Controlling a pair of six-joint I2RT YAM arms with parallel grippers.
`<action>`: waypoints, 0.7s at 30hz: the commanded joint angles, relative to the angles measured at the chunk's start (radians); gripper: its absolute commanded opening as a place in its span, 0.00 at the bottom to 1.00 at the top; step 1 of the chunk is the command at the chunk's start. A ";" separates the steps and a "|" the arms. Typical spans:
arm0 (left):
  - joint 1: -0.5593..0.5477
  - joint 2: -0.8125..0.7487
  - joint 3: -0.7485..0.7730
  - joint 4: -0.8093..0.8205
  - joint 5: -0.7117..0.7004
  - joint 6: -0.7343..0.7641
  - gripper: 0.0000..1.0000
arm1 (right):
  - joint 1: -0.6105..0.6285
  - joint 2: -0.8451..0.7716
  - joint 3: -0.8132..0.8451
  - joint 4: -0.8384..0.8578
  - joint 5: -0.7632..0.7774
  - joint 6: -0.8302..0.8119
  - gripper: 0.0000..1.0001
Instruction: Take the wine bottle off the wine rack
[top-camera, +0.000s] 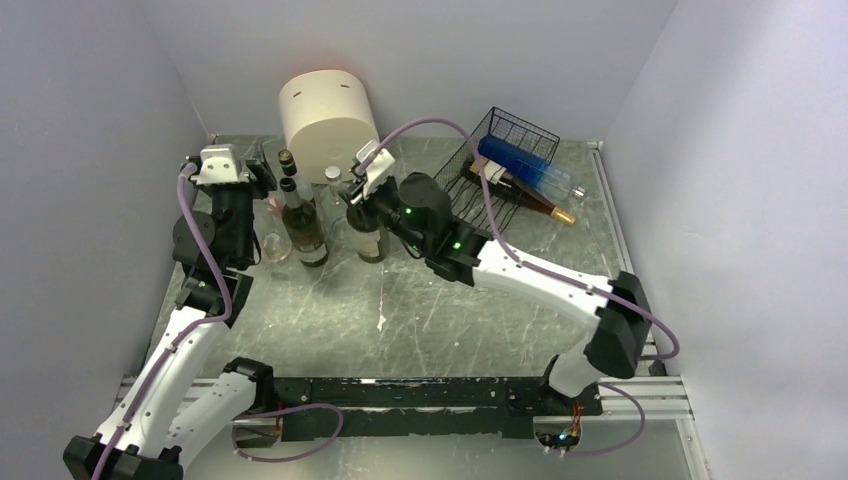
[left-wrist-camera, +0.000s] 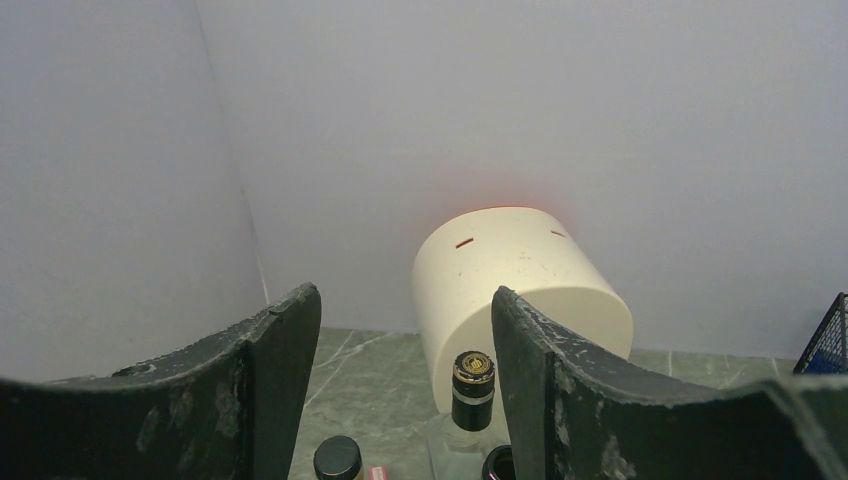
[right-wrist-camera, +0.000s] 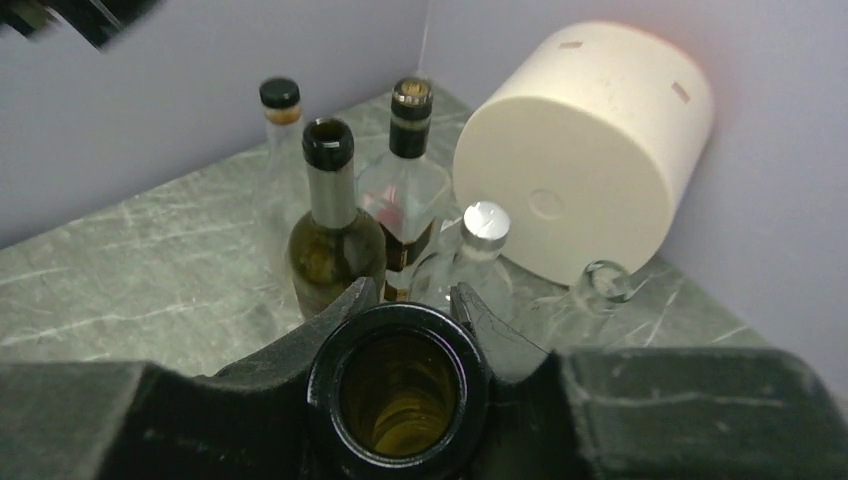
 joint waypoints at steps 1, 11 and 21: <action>-0.007 -0.012 0.010 0.031 -0.013 0.008 0.67 | -0.033 0.045 -0.008 0.272 -0.050 0.061 0.00; -0.006 -0.008 0.009 0.031 -0.010 0.004 0.67 | -0.078 0.180 0.006 0.372 -0.125 0.097 0.00; -0.005 -0.011 0.009 0.035 -0.018 0.014 0.67 | -0.078 0.285 0.078 0.353 -0.142 0.052 0.00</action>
